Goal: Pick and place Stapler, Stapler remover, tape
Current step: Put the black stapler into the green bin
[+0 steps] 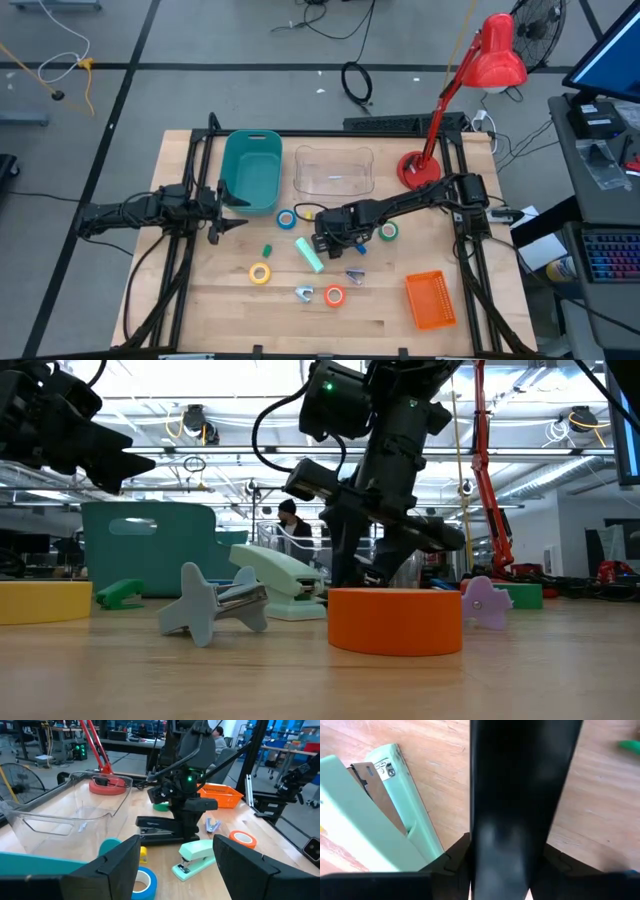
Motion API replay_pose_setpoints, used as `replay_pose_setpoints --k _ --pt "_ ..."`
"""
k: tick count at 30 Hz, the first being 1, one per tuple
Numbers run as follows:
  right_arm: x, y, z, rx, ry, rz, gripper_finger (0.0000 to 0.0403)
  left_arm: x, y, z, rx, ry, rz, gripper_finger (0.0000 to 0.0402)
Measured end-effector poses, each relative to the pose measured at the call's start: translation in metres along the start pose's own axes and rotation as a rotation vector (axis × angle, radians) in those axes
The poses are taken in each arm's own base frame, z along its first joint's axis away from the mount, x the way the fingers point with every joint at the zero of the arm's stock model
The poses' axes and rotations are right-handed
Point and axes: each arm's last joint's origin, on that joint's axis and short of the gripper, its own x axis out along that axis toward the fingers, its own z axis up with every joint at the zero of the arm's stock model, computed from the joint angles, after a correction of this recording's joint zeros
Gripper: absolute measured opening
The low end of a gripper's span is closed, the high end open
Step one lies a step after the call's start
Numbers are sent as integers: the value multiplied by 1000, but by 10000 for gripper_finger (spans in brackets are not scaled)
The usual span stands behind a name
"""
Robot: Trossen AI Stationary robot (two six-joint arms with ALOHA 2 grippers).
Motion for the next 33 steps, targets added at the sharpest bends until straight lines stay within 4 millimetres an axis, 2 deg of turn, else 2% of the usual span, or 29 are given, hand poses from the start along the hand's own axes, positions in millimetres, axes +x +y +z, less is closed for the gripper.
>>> replay_pose_setpoints --k 5,12,17,23,28,33 --pt "-13 4 1 -1 -81 39 130 0 0 0 -52 0 -1 253" --pt "-49 14 1 -29 -187 148 130 0 0 0 -194 -2 -1 253" --pt "-71 29 3 -90 -259 320 130 0 0 0 -288 -4 -1 253" --pt "-80 49 7 -152 -331 547 130 0 0 8 -407 -82 -8 253" --pt "-78 50 12 -179 -353 555 130 -2 -1 17 -451 -177 -36 253" --pt "-85 54 15 -202 -382 591 130 -2 1 19 -502 -224 36 253"
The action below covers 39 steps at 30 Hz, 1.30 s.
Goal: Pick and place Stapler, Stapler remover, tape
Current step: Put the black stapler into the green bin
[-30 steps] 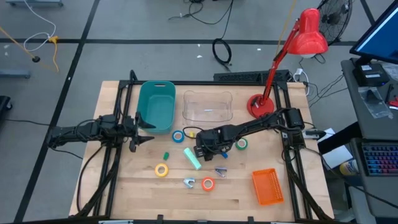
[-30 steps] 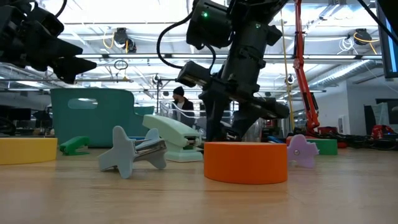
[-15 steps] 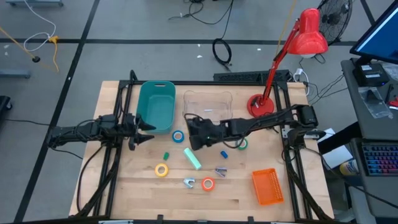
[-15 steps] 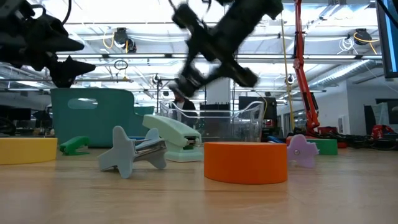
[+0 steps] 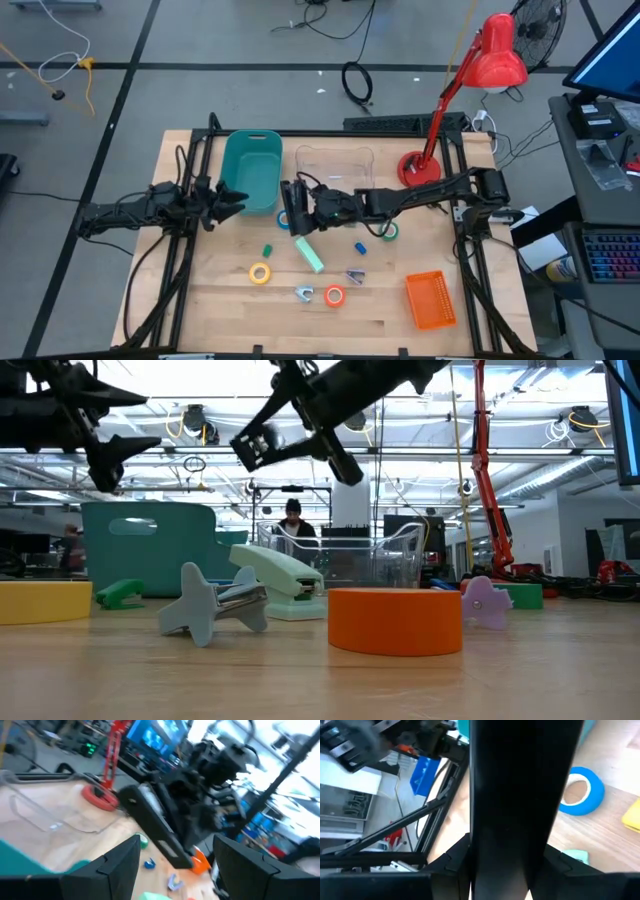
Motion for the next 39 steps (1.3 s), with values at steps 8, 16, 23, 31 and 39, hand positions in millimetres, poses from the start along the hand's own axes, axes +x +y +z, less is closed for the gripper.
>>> replay_pose_setpoints --k 8,16,23,31,39 --pt "-4 11 18 -66 -56 1 130 0 -1 4 -81 -60 16 253" --pt "-15 28 45 -186 -99 -20 130 -1 -5 11 -106 -147 -11 253" --pt "-21 41 60 -277 -197 -10 130 -1 -6 14 -115 -198 0 253" --pt "-1 41 58 -294 -203 91 130 11 -12 23 -148 -280 -67 253" --pt "24 31 50 -239 -140 146 130 35 -24 34 -143 -207 -56 253"
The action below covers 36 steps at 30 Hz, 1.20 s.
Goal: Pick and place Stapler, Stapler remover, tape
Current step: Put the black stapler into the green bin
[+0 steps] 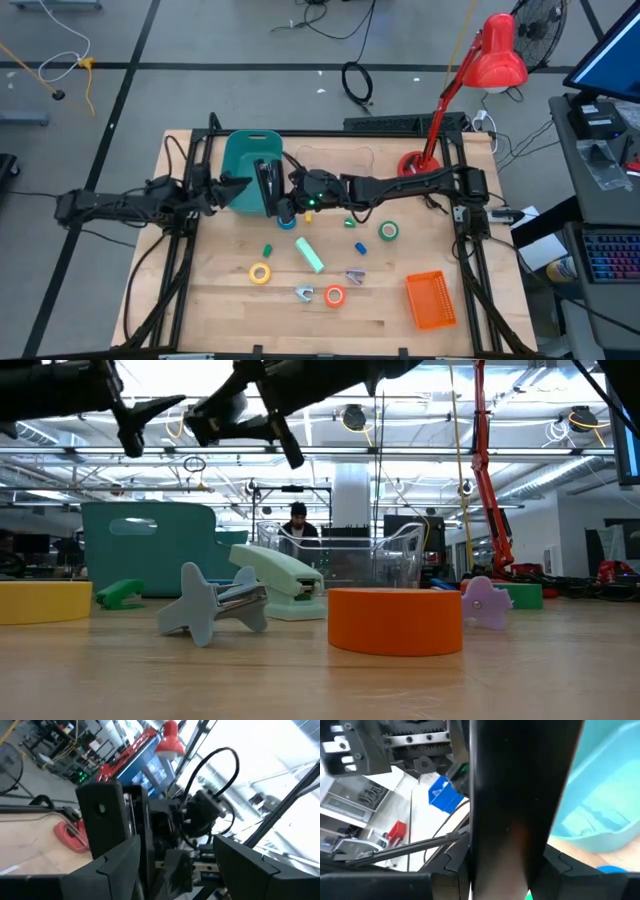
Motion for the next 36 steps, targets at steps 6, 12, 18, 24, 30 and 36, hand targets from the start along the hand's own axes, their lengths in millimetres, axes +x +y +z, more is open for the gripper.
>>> replay_pose_setpoints --k 6,12,18,24,30,36 --pt "-2 1 2 -21 -27 -18 130 16 -6 4 15 14 45 253" --pt "-1 -1 1 -37 -23 -37 130 25 -6 5 58 21 121 253" --pt "-1 -5 -1 -65 -24 -97 130 27 -3 3 69 84 205 253" --pt "-2 -9 -3 -85 -7 -150 130 30 -9 11 137 114 284 253" --pt "-7 -6 1 -116 -31 -165 130 32 -17 21 173 153 403 253" --pt "-7 -6 1 -124 -32 -167 130 36 -19 26 141 89 433 253"
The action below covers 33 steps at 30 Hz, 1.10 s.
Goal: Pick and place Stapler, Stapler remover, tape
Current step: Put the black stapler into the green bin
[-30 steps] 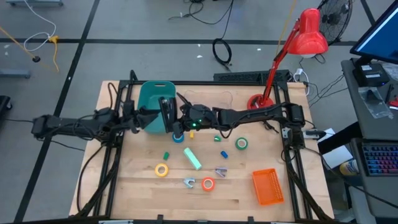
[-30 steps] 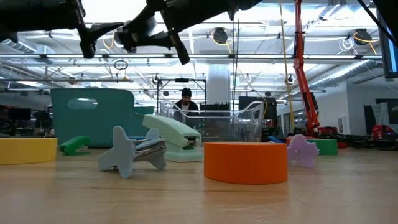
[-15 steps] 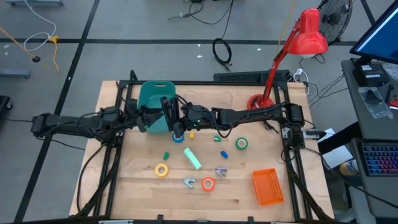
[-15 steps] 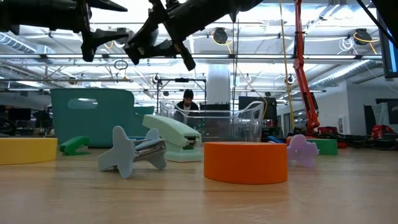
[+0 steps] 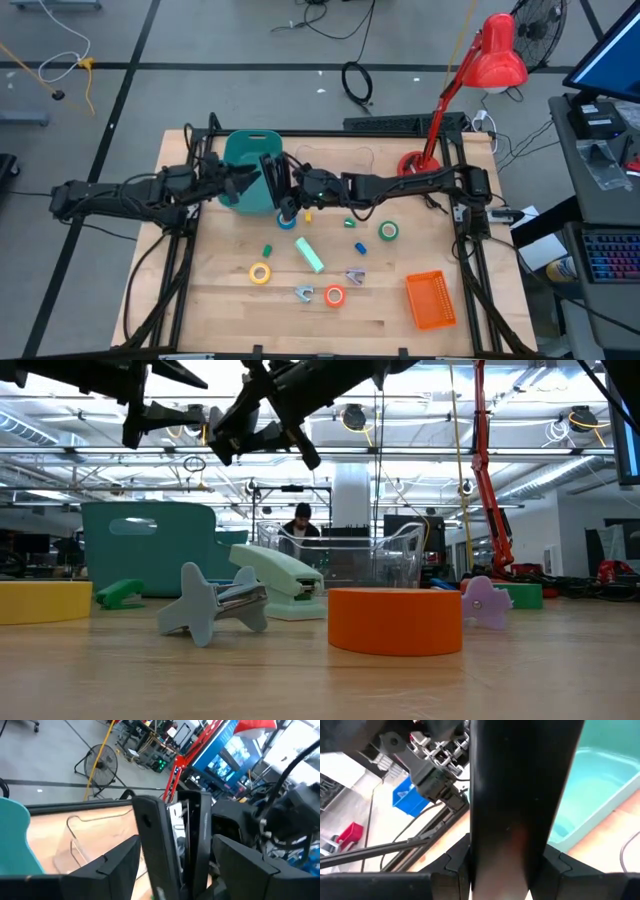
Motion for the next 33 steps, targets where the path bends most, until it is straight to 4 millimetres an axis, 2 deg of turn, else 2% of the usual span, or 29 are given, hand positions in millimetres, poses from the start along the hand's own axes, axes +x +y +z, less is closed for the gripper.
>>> replay_pose_setpoints --k 8,33 --pt "0 0 0 7 -1 1 130 14 2 -10 -8 30 57 253" --pt "0 -1 0 28 -9 -28 130 29 2 -16 -11 -12 130 252"
